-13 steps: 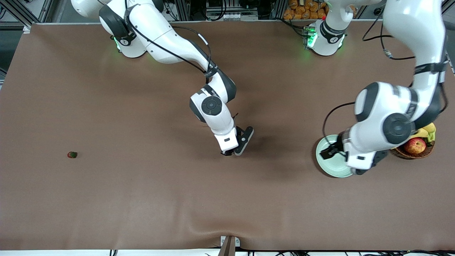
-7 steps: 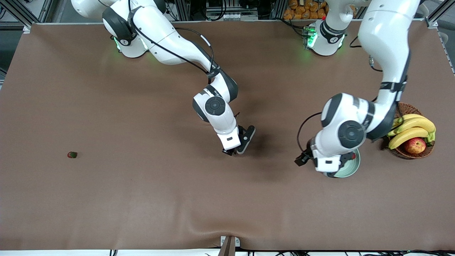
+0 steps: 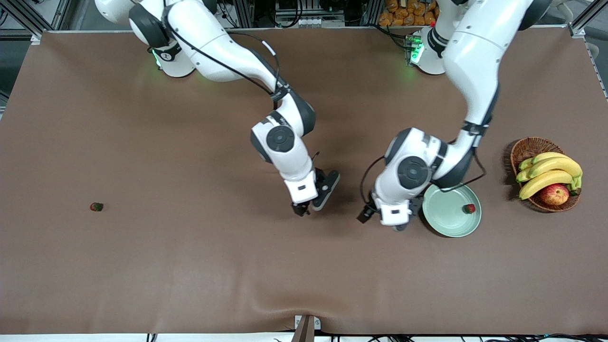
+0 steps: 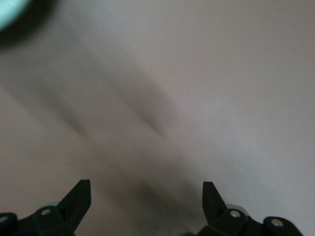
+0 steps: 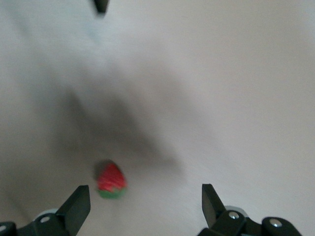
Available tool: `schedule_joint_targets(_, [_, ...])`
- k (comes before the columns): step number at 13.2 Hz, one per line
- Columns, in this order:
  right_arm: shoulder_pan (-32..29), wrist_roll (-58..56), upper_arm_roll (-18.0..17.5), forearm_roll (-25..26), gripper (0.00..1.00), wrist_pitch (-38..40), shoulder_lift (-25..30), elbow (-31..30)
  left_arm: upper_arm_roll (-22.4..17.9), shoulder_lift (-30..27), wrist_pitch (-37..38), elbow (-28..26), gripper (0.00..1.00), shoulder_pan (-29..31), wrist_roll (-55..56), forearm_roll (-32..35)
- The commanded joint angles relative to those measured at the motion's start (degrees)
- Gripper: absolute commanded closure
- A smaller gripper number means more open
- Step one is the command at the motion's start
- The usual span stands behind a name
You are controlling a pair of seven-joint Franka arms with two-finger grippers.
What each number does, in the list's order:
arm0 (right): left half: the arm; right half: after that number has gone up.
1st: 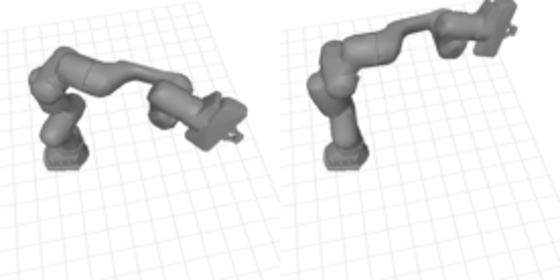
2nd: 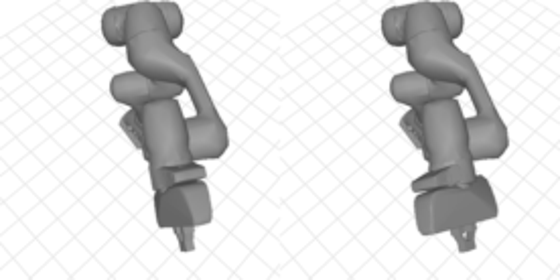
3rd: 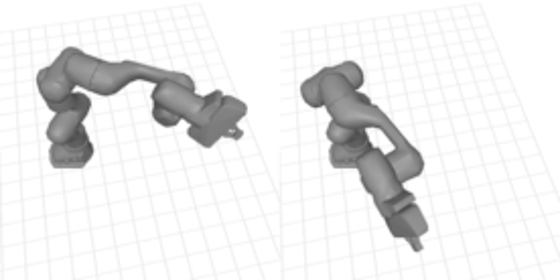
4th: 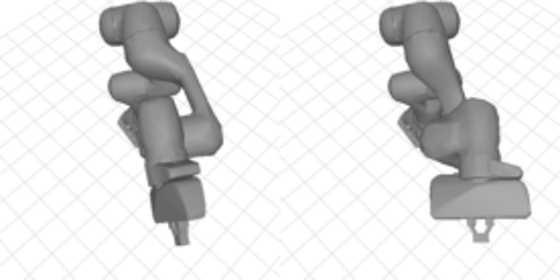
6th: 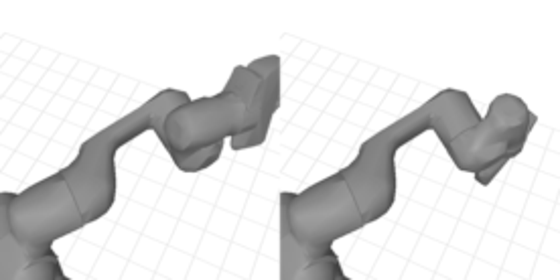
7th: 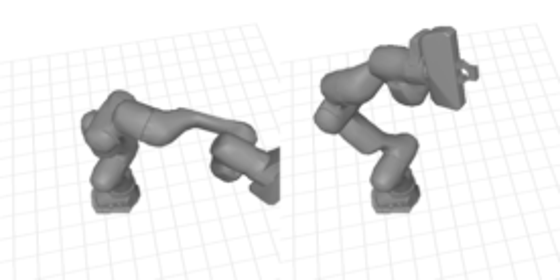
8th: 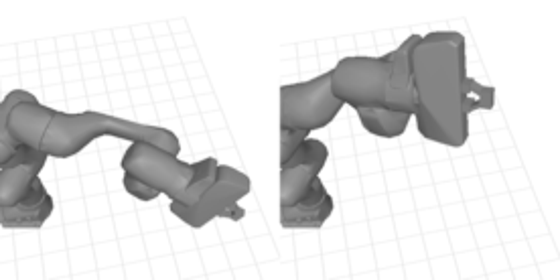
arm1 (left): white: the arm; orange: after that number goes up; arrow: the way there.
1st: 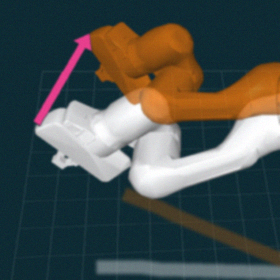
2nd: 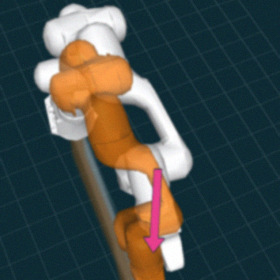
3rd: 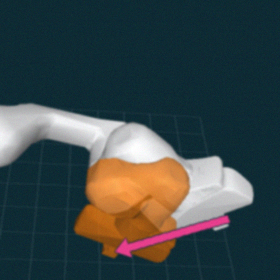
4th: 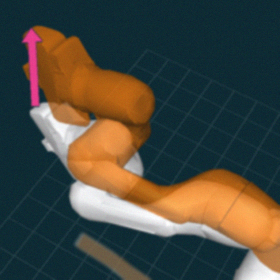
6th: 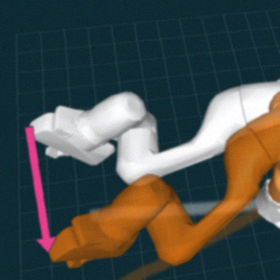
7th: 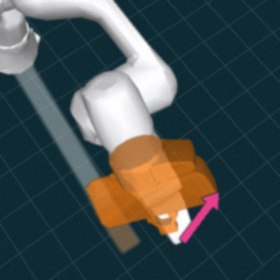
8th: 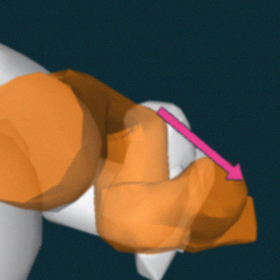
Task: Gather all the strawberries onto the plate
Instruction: 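Take the second strawberry with the left gripper from the right gripper, then drop the strawberry onto the plate while the right gripper grasps the third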
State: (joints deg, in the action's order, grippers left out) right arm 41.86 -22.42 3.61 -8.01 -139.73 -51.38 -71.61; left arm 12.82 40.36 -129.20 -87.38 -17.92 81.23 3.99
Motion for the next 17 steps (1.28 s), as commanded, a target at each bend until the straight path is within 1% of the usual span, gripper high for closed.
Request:
schedule_joint_targets(1, [-5.2, 0.0, -0.6, -0.5, 0.0, 0.9, 6.5, -7.3, -0.6, 3.9, -1.6, 5.4, 0.02, -4.1, 4.8, -1.0])
schedule_joint_targets(3, [-9.9, 0.0, -0.5, -0.5, 0.0, 0.9, 9.9, -11.6, -1.0, 7.1, -1.8, 9.1, 0.07, -7.2, 8.8, -1.0])
schedule_joint_targets(6, [-17.9, -0.3, -0.5, -0.4, 0.0, 0.2, 13.8, -19.1, -1.0, 9.3, -5.3, 9.4, 0.14, -10.1, 13.2, -0.9])
schedule_joint_targets(8, [-23.5, -0.3, -0.4, -0.4, 0.0, 0.4, 15.5, -22.2, -2.1, 10.1, -7.3, 9.4, 0.2, -12.4, 15.3, -0.7])
schedule_joint_targets(9, [-26.3, -0.3, -0.4, -0.4, 0.0, 0.5, 16.7, -24.4, -2.5, 10.2, -7.3, 9.4, 0.21, -13.1, 15.5, -0.7])
schedule_joint_targets(12, [-33.9, 0.0, -0.4, -0.4, 0.0, 0.9, 20.7, -31.0, -2.5, 11.1, -7.3, 9.3, 0.33, -14.1, 16.4, -0.7])
schedule_joint_targets(14, [-40.2, 0.4, -0.4, -0.4, 0.0, 1.0, 21.6, -33.7, -2.5, 11.5, -7.3, 9.1, 0.38, -14.3, 16.4, -0.4])
schedule_joint_targets(16, [-46.0, 0.4, -0.4, -0.3, 0.0, 2.7, 21.4, -34.3, -2.5, 11.9, -7.3, 9.1, 0.47, -14.3, 16.2, -0.5])
schedule_joint_targets(17, [-48.5, 1.1, -0.3, -0.3, 0.0, 4.2, 21.4, -34.2, -2.5, 11.9, -7.3, 9.1, 0.57, -14.3, 16.1, -0.4])
